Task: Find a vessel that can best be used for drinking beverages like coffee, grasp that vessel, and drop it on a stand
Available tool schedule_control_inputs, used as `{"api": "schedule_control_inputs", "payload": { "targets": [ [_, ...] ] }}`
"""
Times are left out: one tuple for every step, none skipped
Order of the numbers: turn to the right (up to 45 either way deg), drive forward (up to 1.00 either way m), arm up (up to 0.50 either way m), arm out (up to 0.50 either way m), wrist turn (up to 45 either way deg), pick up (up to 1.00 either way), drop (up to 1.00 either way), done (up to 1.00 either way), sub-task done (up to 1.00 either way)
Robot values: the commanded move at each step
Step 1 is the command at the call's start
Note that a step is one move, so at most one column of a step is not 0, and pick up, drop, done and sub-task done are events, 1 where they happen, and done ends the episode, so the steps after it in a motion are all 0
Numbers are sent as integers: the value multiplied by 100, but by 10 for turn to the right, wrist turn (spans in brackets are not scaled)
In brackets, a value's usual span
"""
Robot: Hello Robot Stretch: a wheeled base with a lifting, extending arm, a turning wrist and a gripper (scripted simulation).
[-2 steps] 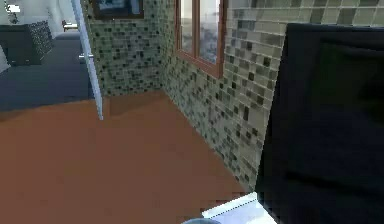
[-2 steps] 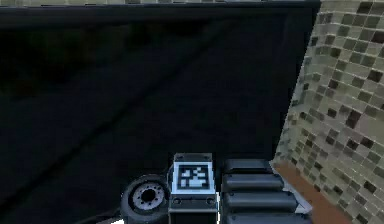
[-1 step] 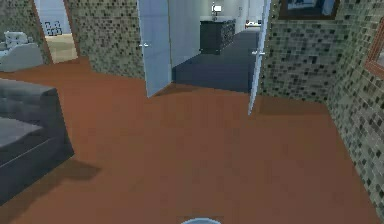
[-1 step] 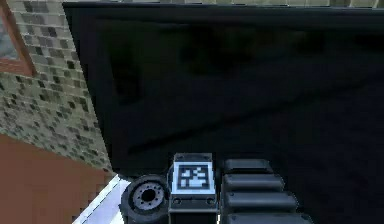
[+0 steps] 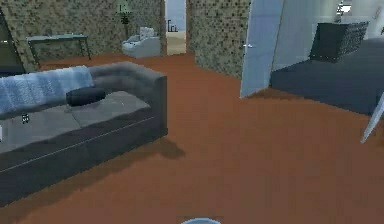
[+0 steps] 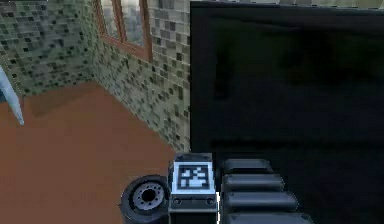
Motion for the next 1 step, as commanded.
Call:
{"api": "schedule_control_inputs", "payload": {
  "targets": [
    [450,0,0,0,0,0,0,0,0]
  ]
}}
